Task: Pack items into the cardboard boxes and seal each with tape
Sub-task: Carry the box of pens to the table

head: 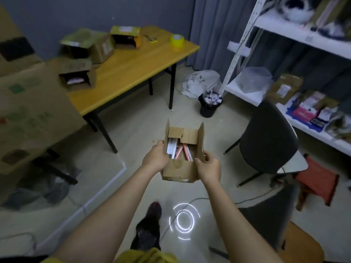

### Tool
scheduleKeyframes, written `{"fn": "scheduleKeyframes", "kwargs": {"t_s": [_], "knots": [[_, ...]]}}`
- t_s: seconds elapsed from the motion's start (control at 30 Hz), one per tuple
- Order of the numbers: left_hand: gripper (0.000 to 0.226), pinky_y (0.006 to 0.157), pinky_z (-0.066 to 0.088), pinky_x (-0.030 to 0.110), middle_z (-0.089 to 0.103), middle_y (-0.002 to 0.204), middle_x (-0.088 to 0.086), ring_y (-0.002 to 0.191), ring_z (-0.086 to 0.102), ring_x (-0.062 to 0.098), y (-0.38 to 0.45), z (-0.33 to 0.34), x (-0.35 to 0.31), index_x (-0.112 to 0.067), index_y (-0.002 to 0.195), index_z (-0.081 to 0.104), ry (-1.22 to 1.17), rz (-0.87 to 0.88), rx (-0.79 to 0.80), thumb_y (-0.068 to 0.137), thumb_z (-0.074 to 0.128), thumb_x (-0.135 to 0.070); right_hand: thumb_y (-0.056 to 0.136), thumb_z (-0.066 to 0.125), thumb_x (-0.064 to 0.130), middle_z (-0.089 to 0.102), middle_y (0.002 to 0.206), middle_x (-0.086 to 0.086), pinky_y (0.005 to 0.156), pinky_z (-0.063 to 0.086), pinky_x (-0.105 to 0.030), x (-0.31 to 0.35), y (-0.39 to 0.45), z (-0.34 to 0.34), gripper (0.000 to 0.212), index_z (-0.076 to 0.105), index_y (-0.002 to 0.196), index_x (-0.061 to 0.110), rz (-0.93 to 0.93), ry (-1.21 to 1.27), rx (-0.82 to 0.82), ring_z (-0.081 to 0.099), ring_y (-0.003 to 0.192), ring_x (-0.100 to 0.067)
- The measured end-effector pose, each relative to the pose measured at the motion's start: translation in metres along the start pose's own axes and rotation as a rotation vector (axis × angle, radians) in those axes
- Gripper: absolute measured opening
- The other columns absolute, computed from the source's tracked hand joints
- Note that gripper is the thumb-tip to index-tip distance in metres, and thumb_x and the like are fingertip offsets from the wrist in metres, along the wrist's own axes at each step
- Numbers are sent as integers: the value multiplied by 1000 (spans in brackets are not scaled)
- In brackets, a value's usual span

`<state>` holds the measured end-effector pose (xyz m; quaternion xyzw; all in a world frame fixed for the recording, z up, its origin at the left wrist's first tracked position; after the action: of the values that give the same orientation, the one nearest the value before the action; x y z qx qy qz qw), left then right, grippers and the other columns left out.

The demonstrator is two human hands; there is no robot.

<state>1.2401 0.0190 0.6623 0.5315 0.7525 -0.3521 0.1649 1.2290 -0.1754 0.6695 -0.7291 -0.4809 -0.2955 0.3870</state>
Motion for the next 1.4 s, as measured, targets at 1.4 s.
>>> {"fn": "scheduleKeyframes", "kwargs": {"t_s": [1.4], "knots": [[26, 76, 47, 39, 56, 108, 11, 88, 56, 27, 653, -297, -50, -9, 125, 42, -295, -333, -283, 99, 43, -16, 96, 53, 14, 65, 116, -12, 74, 48, -34, 451, 643, 314, 34, 59, 130, 9, -438, -321, 599, 61, 99, -31]]}}
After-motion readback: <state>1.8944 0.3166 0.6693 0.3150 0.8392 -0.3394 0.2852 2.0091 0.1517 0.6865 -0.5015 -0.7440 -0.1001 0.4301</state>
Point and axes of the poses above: each hand's wrist, its own y-axis towards the middle knuckle, its own z-axis out of the palm, x = y × z, the point moved 4 cm from there along y, towards the middle knuckle
